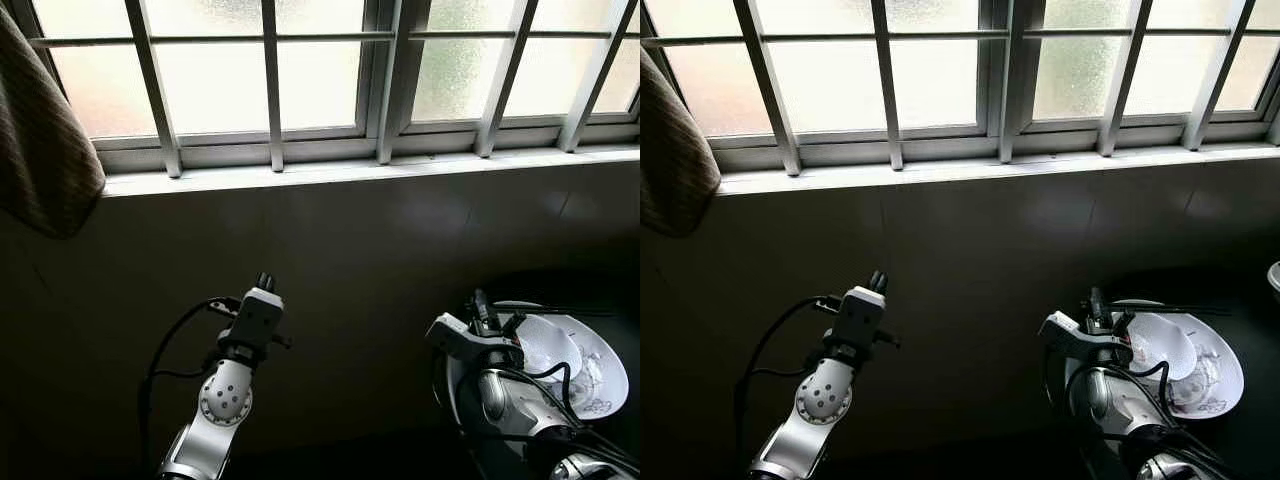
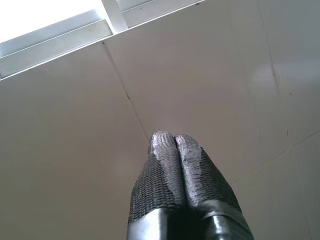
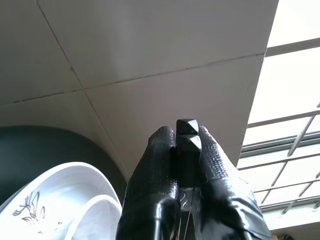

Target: Kitchen organization

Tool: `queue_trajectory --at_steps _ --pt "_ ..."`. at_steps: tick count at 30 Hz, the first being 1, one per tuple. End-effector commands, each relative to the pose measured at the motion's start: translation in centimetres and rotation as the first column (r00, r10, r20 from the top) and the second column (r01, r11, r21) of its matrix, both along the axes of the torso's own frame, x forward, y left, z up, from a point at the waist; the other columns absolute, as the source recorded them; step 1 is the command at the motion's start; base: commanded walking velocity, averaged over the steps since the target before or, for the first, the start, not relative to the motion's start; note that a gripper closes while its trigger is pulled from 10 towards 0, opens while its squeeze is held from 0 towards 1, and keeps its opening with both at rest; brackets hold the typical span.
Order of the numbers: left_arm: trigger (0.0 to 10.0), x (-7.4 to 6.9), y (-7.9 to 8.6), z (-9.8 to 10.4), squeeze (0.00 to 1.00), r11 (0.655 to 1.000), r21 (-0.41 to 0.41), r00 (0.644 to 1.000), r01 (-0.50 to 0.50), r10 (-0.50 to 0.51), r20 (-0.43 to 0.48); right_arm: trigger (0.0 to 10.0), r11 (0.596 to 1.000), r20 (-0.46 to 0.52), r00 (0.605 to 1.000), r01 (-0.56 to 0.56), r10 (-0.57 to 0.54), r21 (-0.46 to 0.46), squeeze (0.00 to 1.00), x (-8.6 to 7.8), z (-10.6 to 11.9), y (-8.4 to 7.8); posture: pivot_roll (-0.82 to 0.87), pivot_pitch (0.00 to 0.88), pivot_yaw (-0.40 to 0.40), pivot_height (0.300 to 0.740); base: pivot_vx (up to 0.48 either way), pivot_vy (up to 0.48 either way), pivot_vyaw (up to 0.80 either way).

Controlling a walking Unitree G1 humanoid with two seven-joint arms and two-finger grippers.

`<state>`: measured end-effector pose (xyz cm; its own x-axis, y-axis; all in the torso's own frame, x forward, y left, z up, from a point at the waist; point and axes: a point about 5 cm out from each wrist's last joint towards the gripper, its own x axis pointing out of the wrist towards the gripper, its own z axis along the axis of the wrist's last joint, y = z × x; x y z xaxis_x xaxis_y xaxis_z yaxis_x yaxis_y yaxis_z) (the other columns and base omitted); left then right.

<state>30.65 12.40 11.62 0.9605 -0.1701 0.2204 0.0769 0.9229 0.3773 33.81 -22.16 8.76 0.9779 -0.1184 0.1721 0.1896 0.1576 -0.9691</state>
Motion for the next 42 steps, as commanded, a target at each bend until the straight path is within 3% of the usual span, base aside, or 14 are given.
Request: queue_trajectory --at_steps 1,8,10,17,23,24,26,29,33,35,39,42 --pt "10.0 0.0 -0.2 -0.1 0.00 1.000 0.004 1.000 0.008 -0.008 0.001 0.0 0.999 0.039 0.999 -0.018 0.019 -0.028 0.00 0.1 0.6 0.3 0.01 0.000 -0.011 0.740 0.000 0.000 0.00" --pt "10.0 0.0 -0.1 -0.2 0.00 1.000 0.004 1.000 0.003 -0.003 0.001 0.0 0.995 0.160 0.982 -0.098 0.096 0.002 0.00 0.5 2.3 1.5 0.01 0.000 -0.013 0.740 0.000 0.000 0.00" --pt "10.0 0.0 -0.1 -0.2 0.00 1.000 0.003 1.000 0.002 -0.002 0.001 0.0 0.983 0.219 0.961 -0.178 0.167 0.034 0.00 0.6 3.5 2.9 0.01 0.000 -0.013 0.740 0.000 0.000 0.00" --pt "10.0 -0.1 0.0 -0.2 0.00 1.000 0.004 1.000 0.004 -0.004 0.002 0.0 0.939 0.280 0.910 -0.336 0.305 0.067 0.00 0.5 5.2 6.2 0.01 0.000 -0.010 0.740 0.000 0.000 0.08" --pt "10.0 0.0 0.0 -0.2 0.00 1.000 0.008 1.000 0.003 -0.003 0.004 0.0 0.830 0.286 0.855 -0.501 0.432 0.244 0.00 -0.6 5.4 9.6 0.02 0.000 -0.009 0.740 0.000 0.000 0.80" --pt "10.0 0.0 0.0 -0.2 0.00 1.000 0.008 1.000 0.003 -0.003 0.004 0.0 0.830 0.286 0.855 -0.501 0.432 0.244 0.00 -0.6 5.4 9.6 0.02 0.000 -0.009 0.740 0.000 0.000 0.80" --pt "10.0 0.0 0.0 -0.2 0.00 1.000 0.009 1.000 0.002 -0.002 0.004 0.0 0.773 0.274 0.853 -0.520 0.445 0.364 0.00 -0.9 5.0 10.3 0.02 0.000 -0.009 0.740 0.000 0.000 0.80" --pt "10.0 0.0 0.1 -0.2 0.00 1.000 0.009 1.000 0.000 0.000 0.005 0.0 0.713 0.249 0.861 -0.507 0.443 0.485 0.00 -1.1 4.6 10.9 0.02 0.000 -0.010 0.740 0.000 0.000 0.80" --pt "10.0 -0.1 0.2 -0.2 0.00 1.000 0.008 1.000 0.001 -0.001 0.007 0.0 0.685 0.214 0.882 -0.462 0.419 0.564 0.00 -1.1 4.1 10.9 0.02 0.000 -0.010 0.740 0.000 0.000 0.80" --pt "10.0 -0.3 0.0 -0.1 0.00 1.000 -0.005 1.000 0.028 -0.027 0.012 0.0 0.651 0.074 0.931 -0.305 0.357 0.695 0.00 -1.0 1.9 10.4 0.02 0.000 -0.010 0.740 0.000 0.000 0.80" --pt "10.0 -0.3 -0.1 -0.1 0.00 0.999 -0.009 0.999 0.031 -0.031 0.011 0.0 0.610 0.009 0.948 -0.212 0.317 0.764 0.00 -1.0 0.8 10.0 0.02 0.000 -0.011 0.740 0.000 0.000 0.80" --pt "10.0 -0.3 -0.1 -0.2 0.00 1.000 -0.007 1.000 0.028 -0.028 0.008 0.0 0.505 -0.031 0.961 -0.118 0.276 0.855 0.00 -1.2 0.0 9.6 0.02 0.000 -0.010 0.740 0.000 0.000 0.80"
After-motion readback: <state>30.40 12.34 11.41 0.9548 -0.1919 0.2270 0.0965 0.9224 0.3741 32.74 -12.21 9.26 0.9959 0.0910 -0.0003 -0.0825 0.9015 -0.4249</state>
